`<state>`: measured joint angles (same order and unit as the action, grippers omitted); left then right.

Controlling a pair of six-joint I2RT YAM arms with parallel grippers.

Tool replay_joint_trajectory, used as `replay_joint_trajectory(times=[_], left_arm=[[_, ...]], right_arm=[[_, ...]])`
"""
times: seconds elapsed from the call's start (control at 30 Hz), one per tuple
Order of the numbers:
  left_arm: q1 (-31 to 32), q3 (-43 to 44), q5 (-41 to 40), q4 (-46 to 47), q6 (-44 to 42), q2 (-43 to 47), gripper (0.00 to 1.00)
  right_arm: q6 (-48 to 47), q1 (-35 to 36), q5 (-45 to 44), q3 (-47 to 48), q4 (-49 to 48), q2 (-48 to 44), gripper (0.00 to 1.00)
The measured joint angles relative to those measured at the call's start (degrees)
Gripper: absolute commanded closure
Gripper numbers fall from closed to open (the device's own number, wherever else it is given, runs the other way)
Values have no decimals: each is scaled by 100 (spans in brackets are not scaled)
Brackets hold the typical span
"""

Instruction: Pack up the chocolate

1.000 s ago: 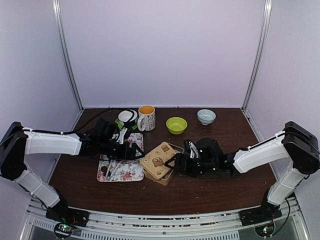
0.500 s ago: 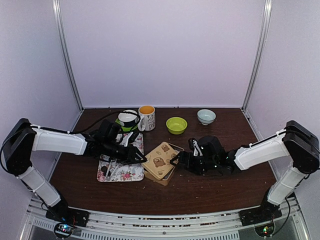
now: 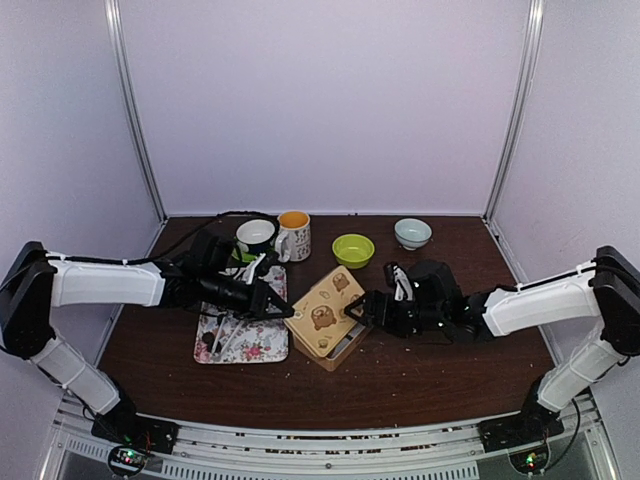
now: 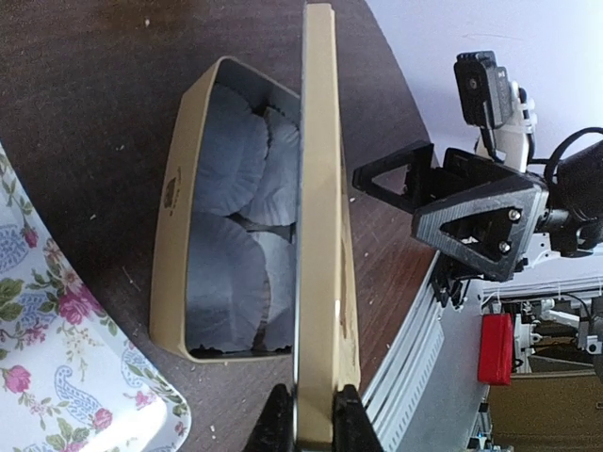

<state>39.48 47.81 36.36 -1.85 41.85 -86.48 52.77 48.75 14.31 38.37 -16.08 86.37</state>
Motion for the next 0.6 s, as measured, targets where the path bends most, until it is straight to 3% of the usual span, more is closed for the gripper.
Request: replay_joint_trajectory(times=[0.27,0.4,0.6], left_arm=[[0,-7,208,354,273,721,97],[0,-92,326,879,623,922,95],[0,-256,459,1759,1193,999,94]], right_arm=[[-116,-4,-44,-173,-293,-868,13],[238,-2,4,-601,-1082,-1318,27],[951,28,61,-929,-2221,-1381,40]])
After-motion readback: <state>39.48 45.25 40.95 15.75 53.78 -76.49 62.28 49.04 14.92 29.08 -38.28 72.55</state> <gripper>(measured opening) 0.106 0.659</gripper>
